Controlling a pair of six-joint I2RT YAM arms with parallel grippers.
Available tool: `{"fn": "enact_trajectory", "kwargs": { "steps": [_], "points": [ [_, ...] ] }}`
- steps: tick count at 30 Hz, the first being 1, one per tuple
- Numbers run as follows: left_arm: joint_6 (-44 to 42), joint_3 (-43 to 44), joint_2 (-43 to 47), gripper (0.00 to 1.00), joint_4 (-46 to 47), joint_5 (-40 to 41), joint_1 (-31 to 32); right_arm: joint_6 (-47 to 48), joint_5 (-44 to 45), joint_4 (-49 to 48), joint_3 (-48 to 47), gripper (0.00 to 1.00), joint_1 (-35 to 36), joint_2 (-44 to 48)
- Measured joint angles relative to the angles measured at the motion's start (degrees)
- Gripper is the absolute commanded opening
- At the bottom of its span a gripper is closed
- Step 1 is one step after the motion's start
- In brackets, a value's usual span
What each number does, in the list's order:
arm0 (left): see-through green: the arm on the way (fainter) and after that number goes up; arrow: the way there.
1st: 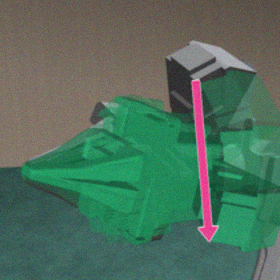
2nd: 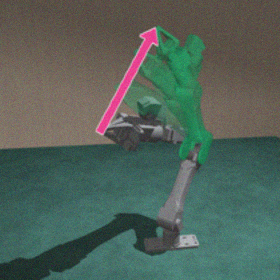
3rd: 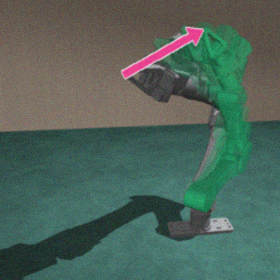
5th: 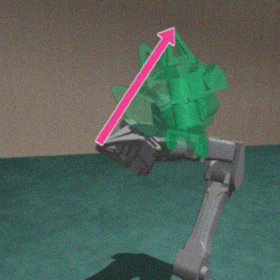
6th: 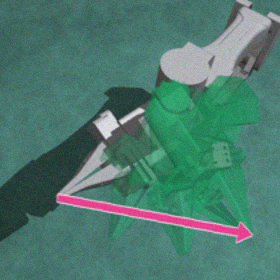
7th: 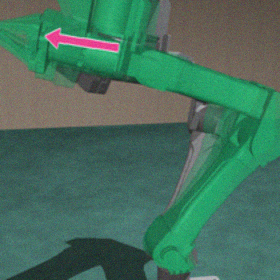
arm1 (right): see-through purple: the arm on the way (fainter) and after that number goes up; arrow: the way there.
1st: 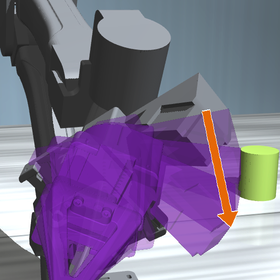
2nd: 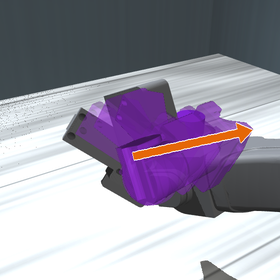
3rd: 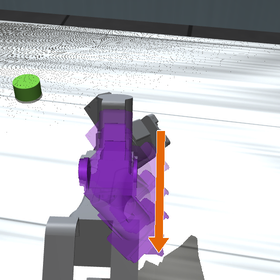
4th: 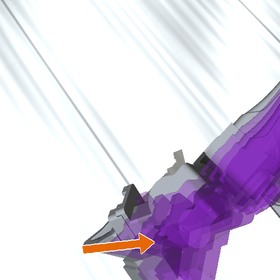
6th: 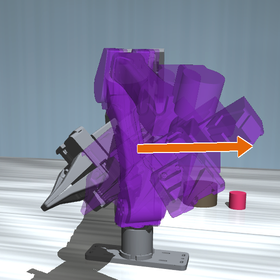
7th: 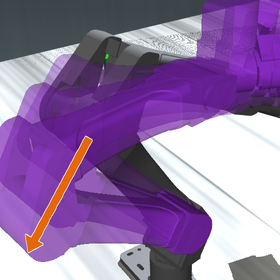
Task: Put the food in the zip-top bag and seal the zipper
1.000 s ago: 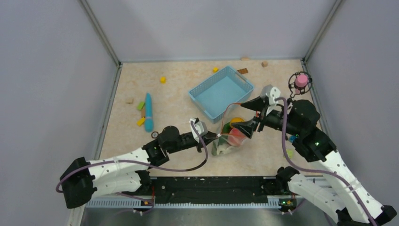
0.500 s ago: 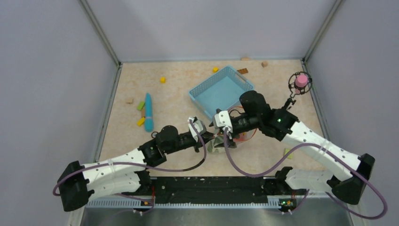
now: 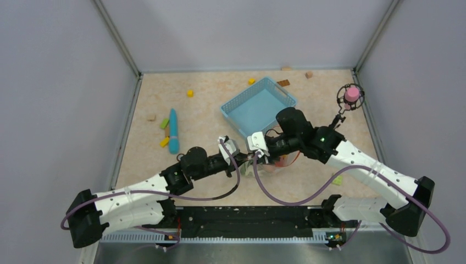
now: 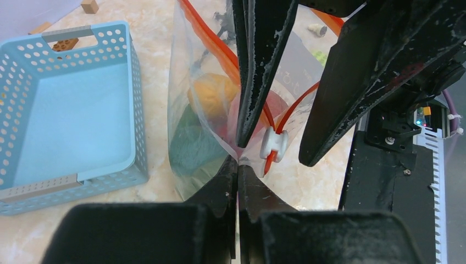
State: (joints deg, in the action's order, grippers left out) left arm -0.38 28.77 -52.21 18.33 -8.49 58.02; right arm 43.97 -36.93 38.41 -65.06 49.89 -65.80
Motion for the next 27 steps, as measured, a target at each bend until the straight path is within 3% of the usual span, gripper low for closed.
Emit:
{"fn": "enact_trajectory", "kwargs": {
  "steps": [8,10,12,16,19,21,23,27],
  "points": [
    [0.1,0.0,0.0,0.00,0.0,0.2,0.0,-1.1,0.2,-0.4,-0.4,0.37,0.0,-1.2],
    [0.5,0.0,0.0,0.00,0.0,0.2,0.0,-1.6,0.2,-0.9,-0.7,0.29,0.0,-1.6],
    [0.7,0.0,0.0,0.00,0.0,0.2,0.0,-1.8,0.3,-1.1,-0.7,0.01,0.0,-1.7],
    [1.0,0.0,0.1,0.01,-0.1,0.5,0.0,-3.3,0.5,-1.2,-0.7,0.00,0.0,-1.9],
    [1.4,-0.1,0.8,0.38,-0.5,0.2,0.0,-4.6,1.3,-1.2,-1.2,0.00,0.1,-2.0],
    [1.0,-0.6,2.0,0.57,-0.7,-0.5,0.0,-5.0,1.8,-1.0,-1.8,0.00,0.2,-2.1],
    [0.5,-1.3,3.6,0.66,-0.4,-1.4,0.0,-5.4,2.0,-1.0,-2.3,0.00,0.2,-2.2],
    [-1.0,-2.1,4.8,0.70,1.4,-2.2,0.0,-5.6,1.8,-0.7,-3.3,0.00,0.2,-2.4]
  ]
}}
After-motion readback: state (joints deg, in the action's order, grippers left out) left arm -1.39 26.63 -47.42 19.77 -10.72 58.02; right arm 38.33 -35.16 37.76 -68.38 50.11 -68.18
